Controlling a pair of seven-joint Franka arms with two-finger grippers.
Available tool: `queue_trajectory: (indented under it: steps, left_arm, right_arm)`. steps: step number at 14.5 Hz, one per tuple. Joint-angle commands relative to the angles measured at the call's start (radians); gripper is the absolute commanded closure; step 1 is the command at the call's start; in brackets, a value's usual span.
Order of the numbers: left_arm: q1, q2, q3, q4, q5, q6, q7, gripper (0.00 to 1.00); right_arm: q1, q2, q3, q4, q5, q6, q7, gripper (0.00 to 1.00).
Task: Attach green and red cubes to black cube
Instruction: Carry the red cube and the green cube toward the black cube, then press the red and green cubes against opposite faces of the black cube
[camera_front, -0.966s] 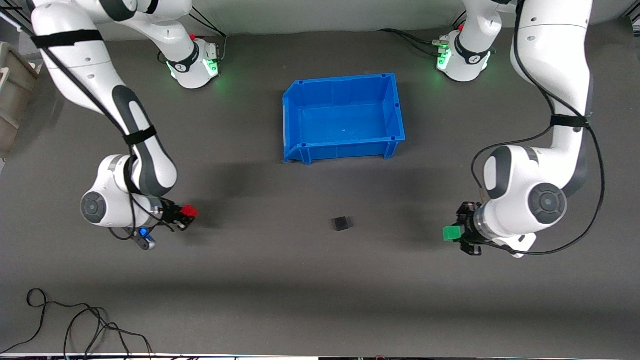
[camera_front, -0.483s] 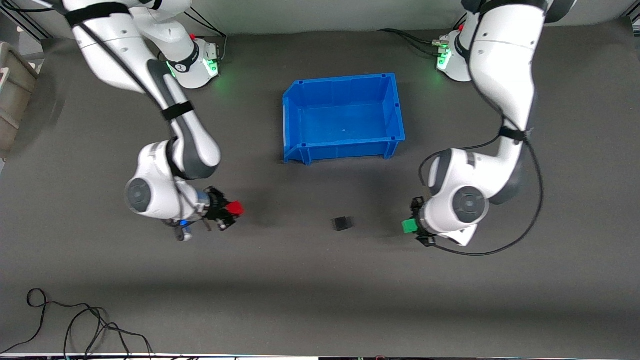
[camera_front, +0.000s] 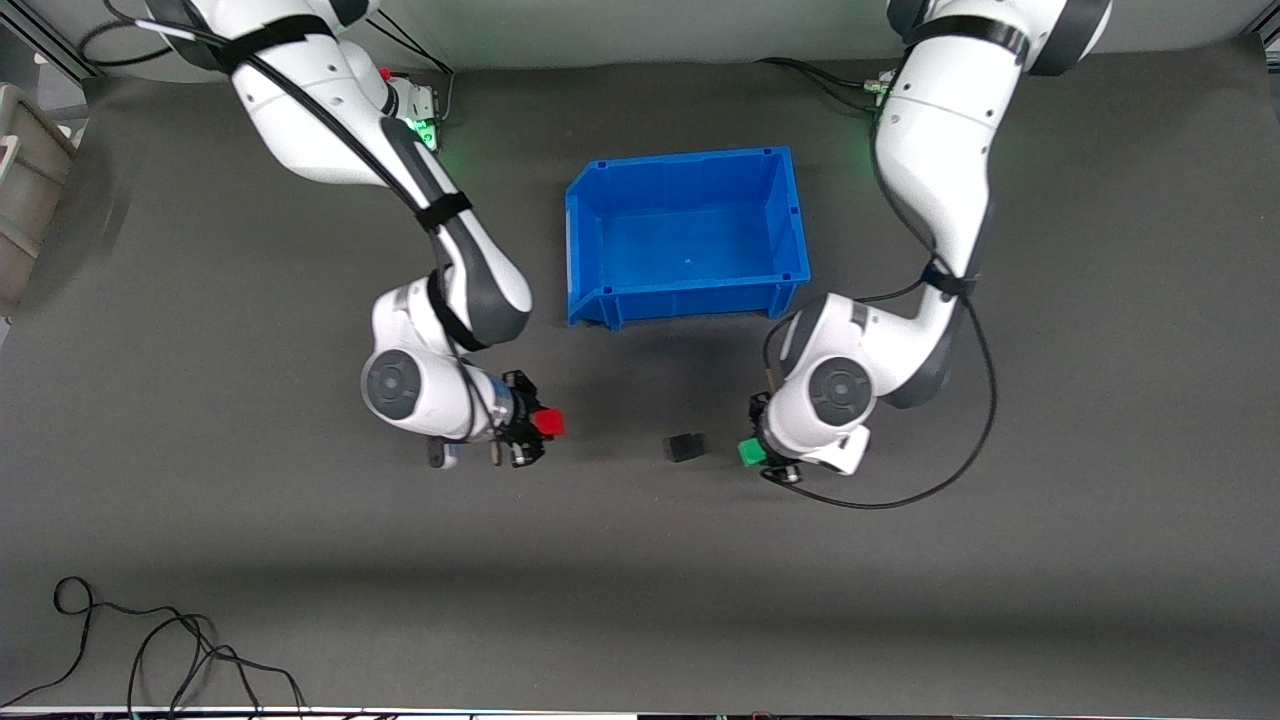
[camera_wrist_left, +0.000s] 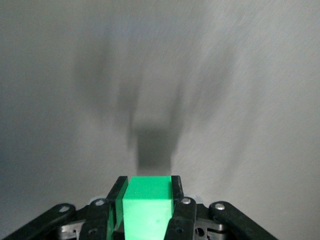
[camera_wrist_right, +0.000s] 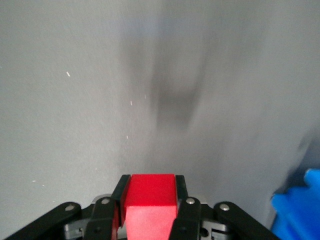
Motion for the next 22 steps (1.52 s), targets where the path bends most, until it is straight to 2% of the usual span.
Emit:
queue_trajectory:
  steps: [1,5,10,16,22]
  left_arm:
    - [-0.027,0.050,-0.016,0.062,0.014,-0.003,-0.022,1.00]
    - [-0.067,0.051,-0.017,0.063,0.014,0.004,-0.024,1.00]
    - [-0.083,0.073,-0.016,0.063,0.016,0.057,-0.031,1.00]
    - [-0.080,0.094,-0.014,0.068,0.016,0.084,-0.038,1.00]
    - [-0.093,0.091,-0.017,0.111,0.010,0.084,-0.045,1.00]
  right_arm:
    - [0.046,0.116,-0.018,0.147,0.002,0.014,0.146,1.00]
    - [0.091,0.202,-0.016,0.239,-0.070,0.018,0.275,1.00]
    - [0.104,0.270,-0.016,0.334,-0.071,0.023,0.344,1.00]
    - [0.104,0.278,-0.013,0.342,-0.070,0.082,0.342,1.00]
    - [0.109,0.307,-0.007,0.369,-0.061,0.129,0.359,1.00]
